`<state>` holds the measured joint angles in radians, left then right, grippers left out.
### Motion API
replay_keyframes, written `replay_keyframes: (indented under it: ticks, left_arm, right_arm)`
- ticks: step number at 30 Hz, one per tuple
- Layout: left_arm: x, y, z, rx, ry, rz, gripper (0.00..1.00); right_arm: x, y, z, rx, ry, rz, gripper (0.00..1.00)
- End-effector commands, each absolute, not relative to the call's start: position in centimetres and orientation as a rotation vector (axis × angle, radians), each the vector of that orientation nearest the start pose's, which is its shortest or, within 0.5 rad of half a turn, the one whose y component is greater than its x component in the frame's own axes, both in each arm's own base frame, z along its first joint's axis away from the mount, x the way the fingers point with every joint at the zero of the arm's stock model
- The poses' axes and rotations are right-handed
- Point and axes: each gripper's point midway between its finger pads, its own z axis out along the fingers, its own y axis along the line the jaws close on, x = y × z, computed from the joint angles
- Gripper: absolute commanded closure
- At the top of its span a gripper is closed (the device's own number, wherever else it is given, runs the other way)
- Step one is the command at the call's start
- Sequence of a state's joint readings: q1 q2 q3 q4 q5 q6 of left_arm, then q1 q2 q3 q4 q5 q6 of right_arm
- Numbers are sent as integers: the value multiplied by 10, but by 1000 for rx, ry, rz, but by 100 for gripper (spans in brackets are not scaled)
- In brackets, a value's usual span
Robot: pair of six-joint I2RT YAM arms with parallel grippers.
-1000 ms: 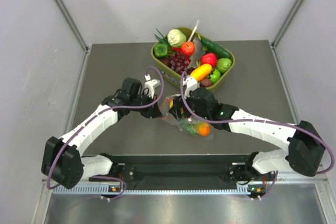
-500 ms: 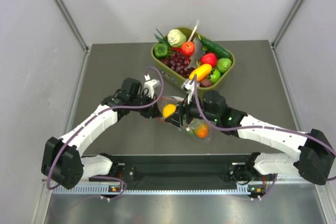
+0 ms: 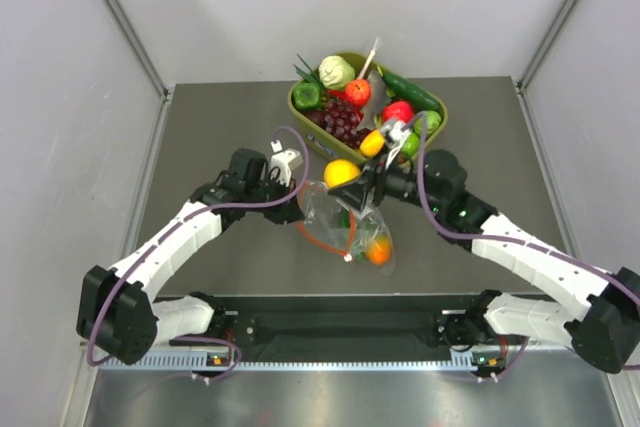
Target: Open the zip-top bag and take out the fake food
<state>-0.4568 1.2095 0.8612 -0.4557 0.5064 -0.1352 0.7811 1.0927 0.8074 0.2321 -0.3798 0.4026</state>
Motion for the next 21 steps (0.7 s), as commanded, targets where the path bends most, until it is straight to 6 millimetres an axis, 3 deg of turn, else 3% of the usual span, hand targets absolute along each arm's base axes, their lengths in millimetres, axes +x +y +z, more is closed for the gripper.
replay_keyframes:
  ticks: [1, 5, 6, 8, 9, 13, 14, 15, 17, 21]
  left_arm:
    - [242, -208, 163, 617, 2262, -824, 100]
    - [245, -203, 166, 597, 2247, -795, 100]
    - [245, -202, 166, 595, 2246, -791, 100]
    - [245, -202, 166, 593, 2248, -791, 100]
    - [246, -202, 166, 594, 2247, -791, 100]
    - [246, -202, 164, 598, 2252, -791, 100]
    - [245, -201, 164, 596, 2254, -790, 100]
    - [246, -201, 163, 593, 2259, -787, 100]
    - [246, -201, 162, 596, 2259, -787, 100]
    - [246, -200, 160, 595, 2269, -781, 100]
  right_arm:
    - [255, 288, 344, -554, 1503, 1058, 65]
    - [315, 248, 343, -450, 1555, 842, 67]
    - [336, 229, 340, -396, 1571, 756, 67]
    - [363, 216, 325, -356, 1627, 698, 67]
    - [377, 203, 328, -320, 1630, 663, 68]
    - [417, 188, 314, -306, 1675, 551, 68]
    - [428, 188, 301, -308, 1707, 528, 68]
    - [437, 184, 308, -295, 1694, 500, 68]
    - [453, 183, 294, -299, 1728, 470, 68]
    - [476, 182, 294, -299, 1718, 440, 68]
